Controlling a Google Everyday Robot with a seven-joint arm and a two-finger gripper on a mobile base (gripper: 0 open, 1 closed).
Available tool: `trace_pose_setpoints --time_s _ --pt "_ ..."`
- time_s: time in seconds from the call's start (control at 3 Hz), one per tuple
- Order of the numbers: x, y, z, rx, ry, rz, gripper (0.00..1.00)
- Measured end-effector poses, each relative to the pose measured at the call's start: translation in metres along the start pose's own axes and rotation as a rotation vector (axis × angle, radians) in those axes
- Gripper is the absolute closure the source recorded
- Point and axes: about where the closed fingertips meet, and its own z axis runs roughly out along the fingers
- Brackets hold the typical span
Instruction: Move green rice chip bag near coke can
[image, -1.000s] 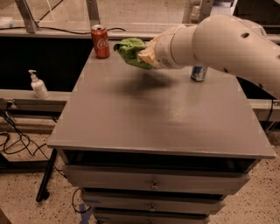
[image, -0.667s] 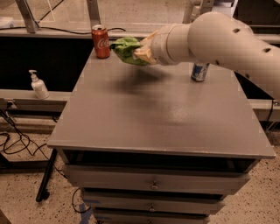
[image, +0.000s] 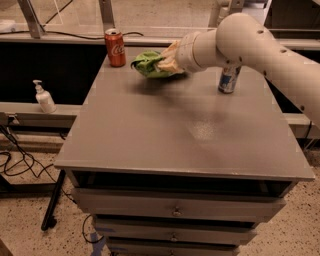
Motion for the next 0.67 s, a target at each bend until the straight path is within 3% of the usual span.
trace_pose_setpoints --time_s 0.67 --pt "0.014 -0.003 0.052 -0.099 -0.013 -0.131 1.0"
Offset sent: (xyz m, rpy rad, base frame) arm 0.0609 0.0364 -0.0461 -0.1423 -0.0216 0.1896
